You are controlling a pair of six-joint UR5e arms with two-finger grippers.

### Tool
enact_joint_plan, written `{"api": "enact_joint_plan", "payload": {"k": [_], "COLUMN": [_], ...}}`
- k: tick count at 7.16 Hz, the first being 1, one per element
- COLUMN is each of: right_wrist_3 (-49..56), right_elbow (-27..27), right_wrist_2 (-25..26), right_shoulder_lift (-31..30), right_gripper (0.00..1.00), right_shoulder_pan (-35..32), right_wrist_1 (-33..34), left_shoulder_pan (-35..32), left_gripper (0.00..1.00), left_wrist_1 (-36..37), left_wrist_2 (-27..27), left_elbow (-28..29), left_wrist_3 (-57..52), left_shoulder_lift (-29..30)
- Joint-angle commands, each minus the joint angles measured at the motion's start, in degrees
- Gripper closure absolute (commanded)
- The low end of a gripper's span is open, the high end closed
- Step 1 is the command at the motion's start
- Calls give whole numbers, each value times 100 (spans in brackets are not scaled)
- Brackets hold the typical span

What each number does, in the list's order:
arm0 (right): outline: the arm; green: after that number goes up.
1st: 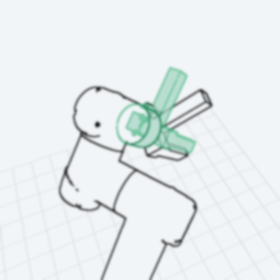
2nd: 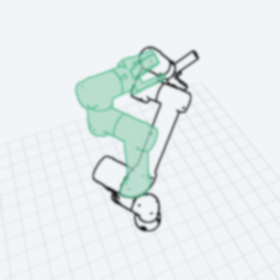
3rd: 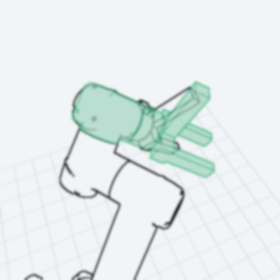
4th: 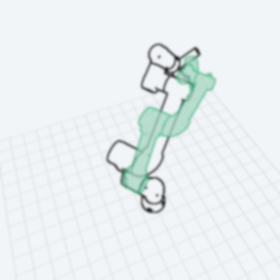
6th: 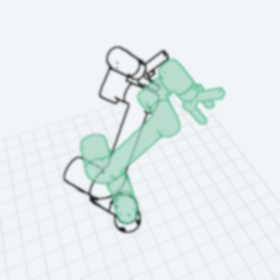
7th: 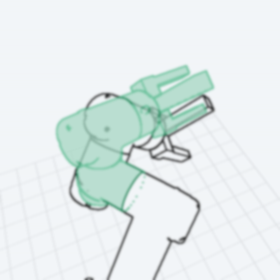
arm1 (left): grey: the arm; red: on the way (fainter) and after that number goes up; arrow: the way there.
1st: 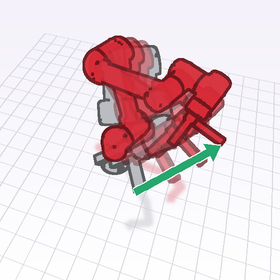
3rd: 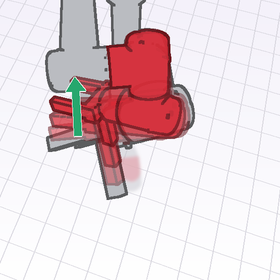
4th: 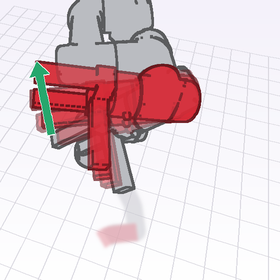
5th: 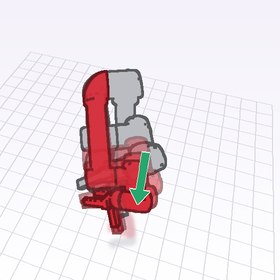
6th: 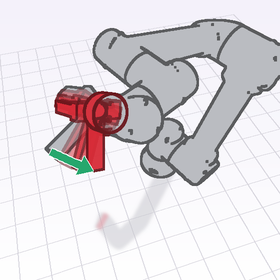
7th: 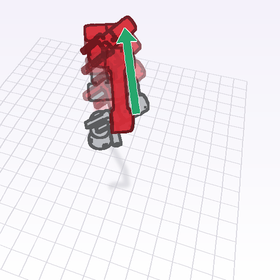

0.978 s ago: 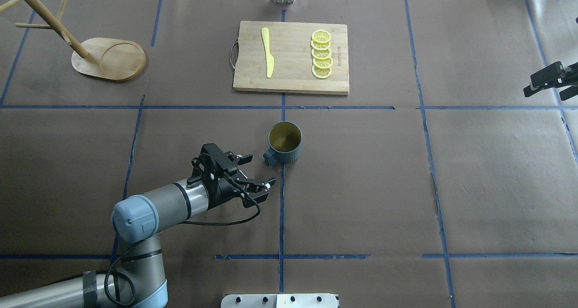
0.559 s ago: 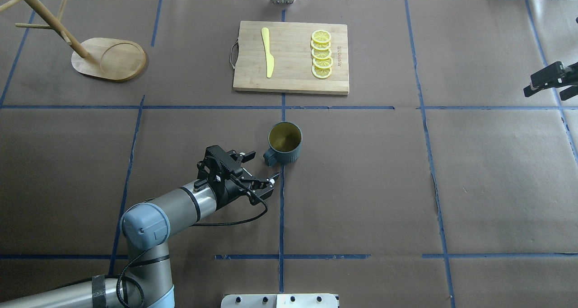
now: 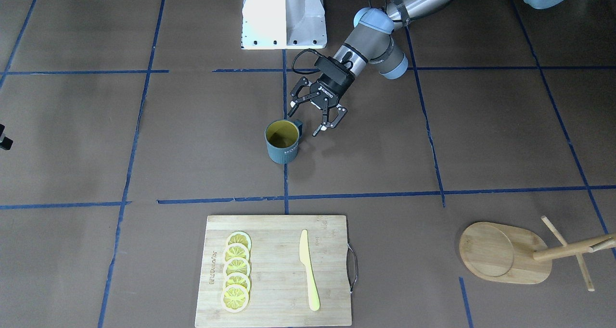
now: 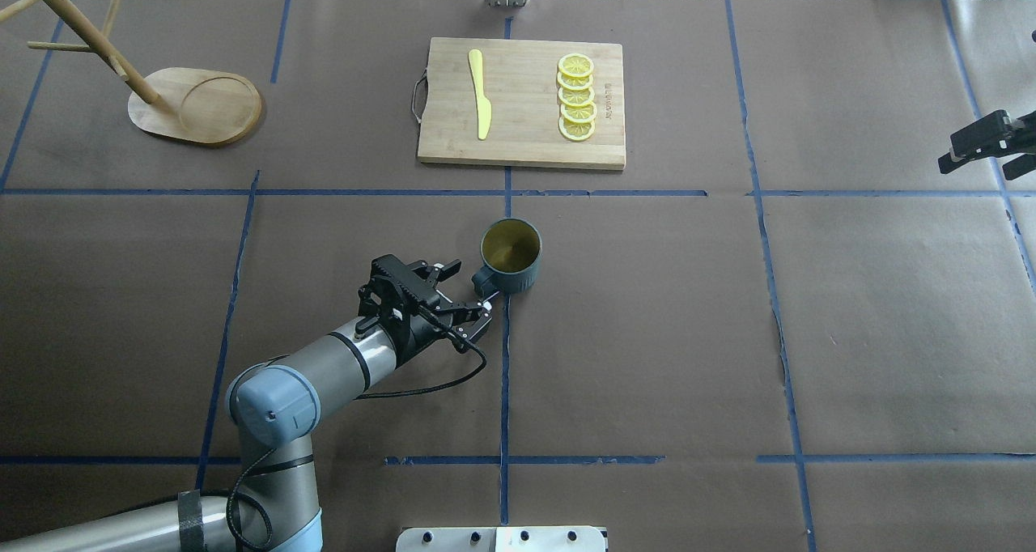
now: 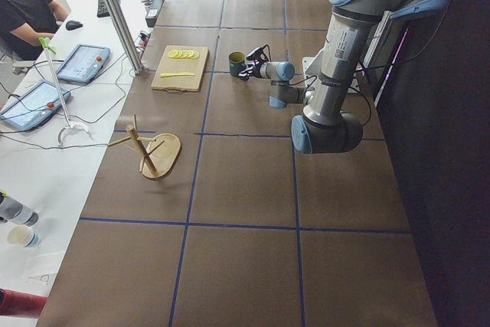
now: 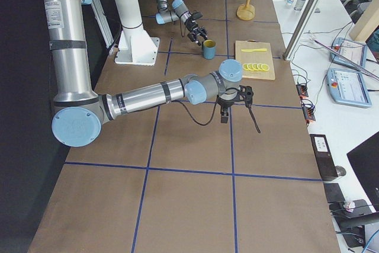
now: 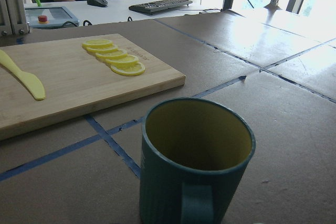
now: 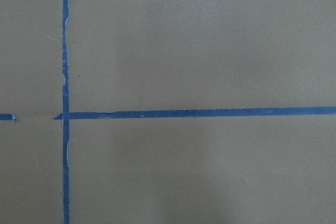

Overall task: Hang cup on storage rack
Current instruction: 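Lower the left gripper to the mug handle and close on it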

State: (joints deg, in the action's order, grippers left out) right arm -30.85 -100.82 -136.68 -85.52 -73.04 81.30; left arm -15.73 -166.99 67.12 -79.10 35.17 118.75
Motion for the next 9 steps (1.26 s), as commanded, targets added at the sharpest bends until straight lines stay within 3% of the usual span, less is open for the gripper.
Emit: {"api": "enact_joint_plan", "payload": {"k": [1,6,7,9], "right_wrist_3": [0,-9,0,-9], "right_elbow": [-8,-8,-8,-16], "right_wrist_2": [1,27,27,18], "right_shoulder_lift": [0,0,0,0], "right_gripper": [0,0,0,0], "right_shoulder_pan": [0,0,0,0], "right_wrist_1": [0,0,0,0], "left_shoulder_pan": [0,9,0,53], "left_gripper": [33,49,55,74], "left_wrist_1": [0,0,9,9], "left_wrist_2": [-6,11,20,46], "left_elbow": [88,246,272,290], "left_wrist_3": [-10,-10,-10,-2], "left_shoulder_lift": [51,131,131,113]}}
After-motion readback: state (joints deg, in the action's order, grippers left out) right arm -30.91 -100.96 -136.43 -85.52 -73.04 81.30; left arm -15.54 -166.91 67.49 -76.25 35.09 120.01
